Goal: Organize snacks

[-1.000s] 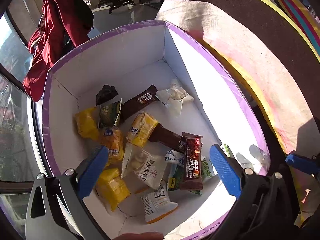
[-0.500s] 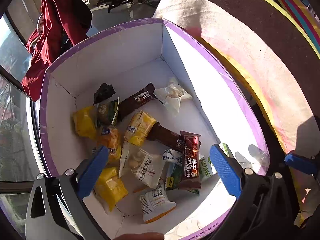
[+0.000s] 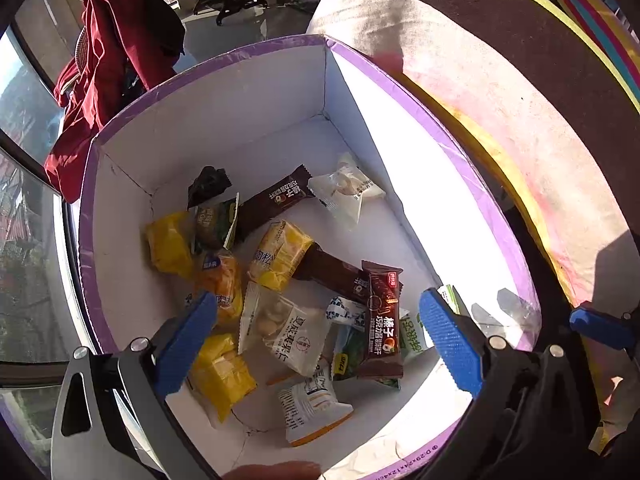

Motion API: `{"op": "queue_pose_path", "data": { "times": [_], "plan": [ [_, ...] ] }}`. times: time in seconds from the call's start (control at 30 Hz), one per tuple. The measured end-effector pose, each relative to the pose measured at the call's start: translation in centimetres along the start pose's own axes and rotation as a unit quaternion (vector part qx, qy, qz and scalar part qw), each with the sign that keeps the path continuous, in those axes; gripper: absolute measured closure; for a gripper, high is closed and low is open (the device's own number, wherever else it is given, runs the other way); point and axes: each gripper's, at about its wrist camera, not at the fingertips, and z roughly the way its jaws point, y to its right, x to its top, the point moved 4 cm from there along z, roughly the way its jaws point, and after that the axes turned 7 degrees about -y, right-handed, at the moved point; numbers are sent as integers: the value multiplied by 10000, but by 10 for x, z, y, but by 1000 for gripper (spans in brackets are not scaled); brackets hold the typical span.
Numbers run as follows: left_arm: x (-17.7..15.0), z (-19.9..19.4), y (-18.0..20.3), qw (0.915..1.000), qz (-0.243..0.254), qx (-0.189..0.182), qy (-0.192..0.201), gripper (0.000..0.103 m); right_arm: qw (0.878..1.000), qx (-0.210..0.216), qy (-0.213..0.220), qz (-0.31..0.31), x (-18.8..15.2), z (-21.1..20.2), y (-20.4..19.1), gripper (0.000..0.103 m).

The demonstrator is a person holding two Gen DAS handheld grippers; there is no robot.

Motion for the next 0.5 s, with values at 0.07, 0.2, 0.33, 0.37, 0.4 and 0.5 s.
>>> {"op": "queue_pose_path", "data": {
  "times": [0.07,0.2,0.33,0.37,0.4,0.5],
  "plan": [
    [0,0,0,10000,-1,-9,3,2,10000,4,-2,-1,0,0,0,15],
    [0,-1,0,10000,-7,1,9,2,10000,7,-12,0,0,0,0,15],
    [1,-2,-1,10000,-31,22,16,2,10000,10,-11,6,0,1,-1,15],
    [1,-2,-2,10000,-37,17,17,2,10000,14,-14,6,-1,1,-1,15],
    [1,-2,-2,10000,-45,23,18,2,10000,16,-18,3,-1,1,-1,15],
    [1,-2,-4,10000,-73,30,31,2,10000,19,-19,2,-1,1,-1,15]
  ]
}}
